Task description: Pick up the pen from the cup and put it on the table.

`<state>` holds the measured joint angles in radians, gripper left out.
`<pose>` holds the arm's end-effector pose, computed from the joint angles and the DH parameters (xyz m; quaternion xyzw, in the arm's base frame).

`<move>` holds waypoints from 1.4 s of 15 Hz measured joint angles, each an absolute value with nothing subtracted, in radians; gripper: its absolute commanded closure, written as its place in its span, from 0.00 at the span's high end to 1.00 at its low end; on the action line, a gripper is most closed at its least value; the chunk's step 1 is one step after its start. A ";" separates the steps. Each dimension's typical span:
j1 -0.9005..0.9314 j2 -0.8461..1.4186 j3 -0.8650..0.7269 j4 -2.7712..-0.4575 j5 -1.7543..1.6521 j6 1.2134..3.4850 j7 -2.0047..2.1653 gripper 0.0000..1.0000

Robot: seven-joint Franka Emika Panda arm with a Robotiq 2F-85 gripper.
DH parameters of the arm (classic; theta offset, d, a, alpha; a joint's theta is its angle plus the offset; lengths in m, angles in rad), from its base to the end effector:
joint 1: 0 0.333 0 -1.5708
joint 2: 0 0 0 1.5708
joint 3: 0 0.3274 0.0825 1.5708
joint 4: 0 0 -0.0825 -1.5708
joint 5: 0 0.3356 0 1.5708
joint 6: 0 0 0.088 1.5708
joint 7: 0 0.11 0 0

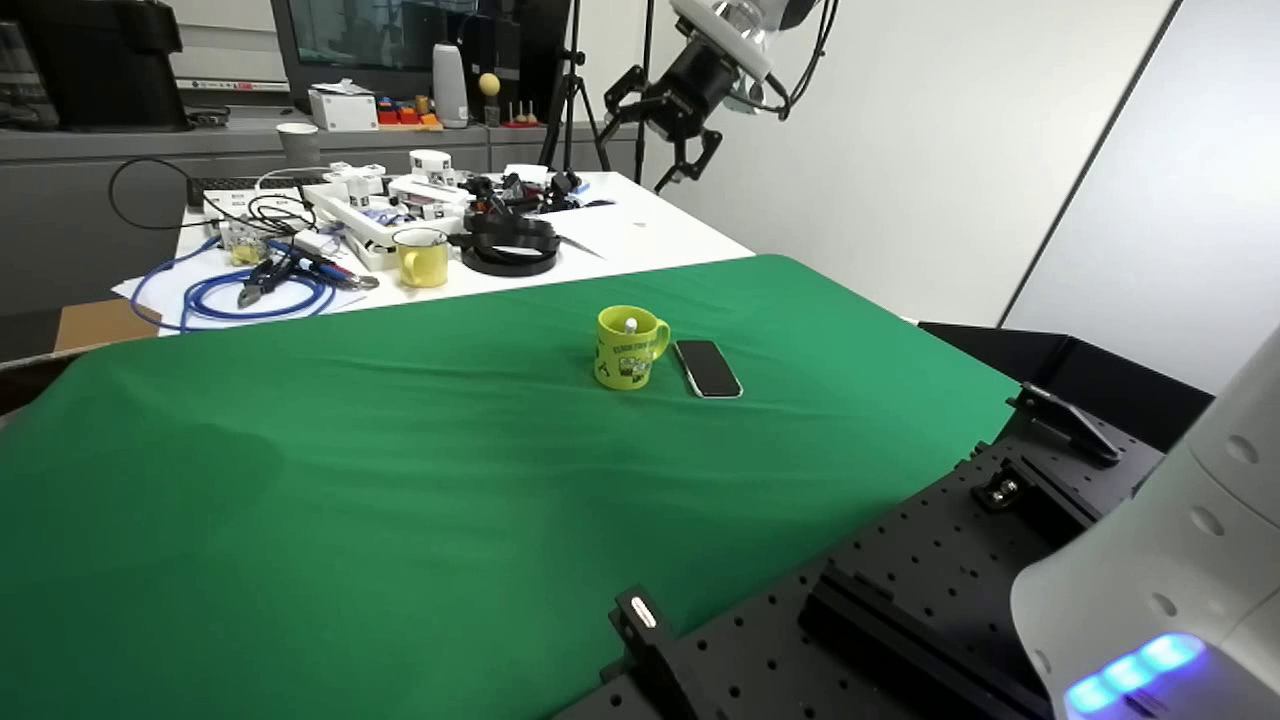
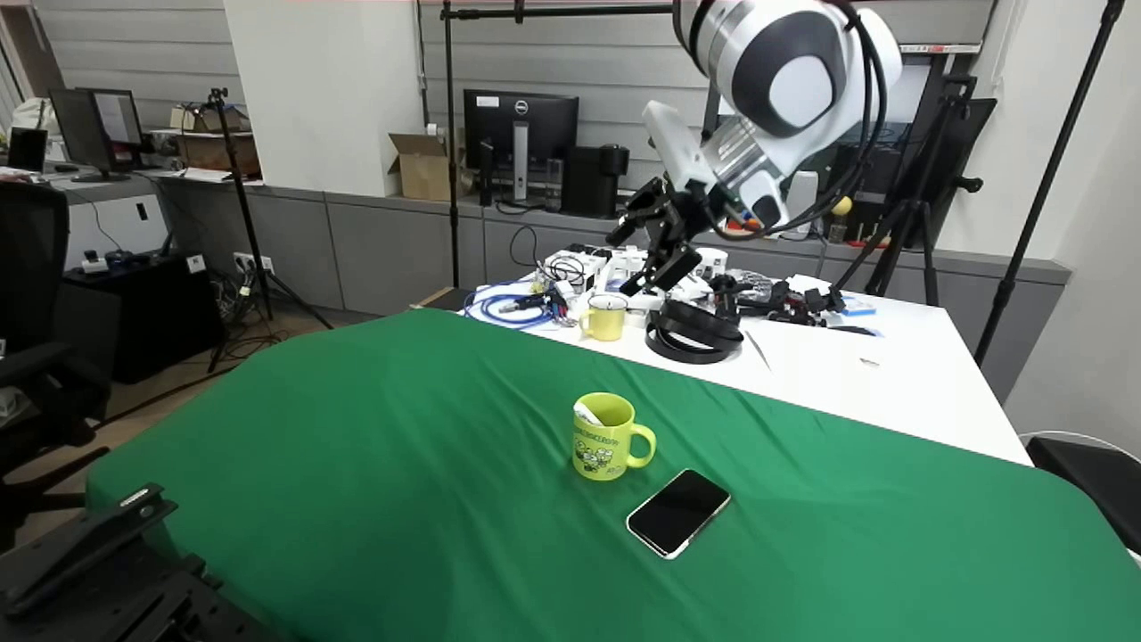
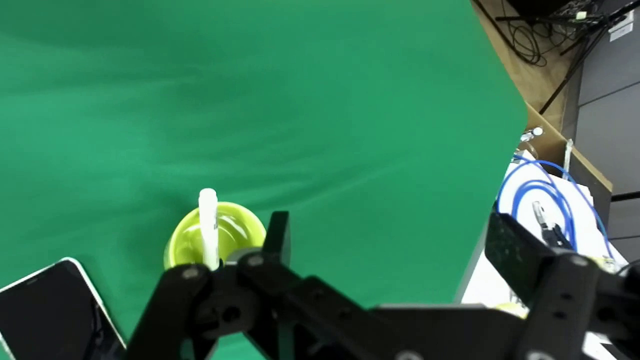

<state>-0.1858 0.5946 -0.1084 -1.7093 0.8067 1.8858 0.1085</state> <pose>0.5995 -0.1152 0.2746 -0.8547 0.3716 0.1569 0.3269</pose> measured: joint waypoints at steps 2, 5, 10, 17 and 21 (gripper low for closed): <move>-0.186 0.634 -0.102 -1.722 0.831 1.894 0.116 1.00; -0.186 0.664 -0.101 -1.756 0.860 1.899 0.118 1.00; -0.187 0.674 -0.108 -1.838 0.887 1.932 0.117 1.00; -0.196 0.675 -0.127 -1.923 0.902 1.975 0.098 1.00; -0.229 0.681 -0.127 -1.931 0.927 1.962 0.013 1.00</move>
<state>-0.2285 0.6811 -0.1269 -1.9315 0.9272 1.9623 0.0126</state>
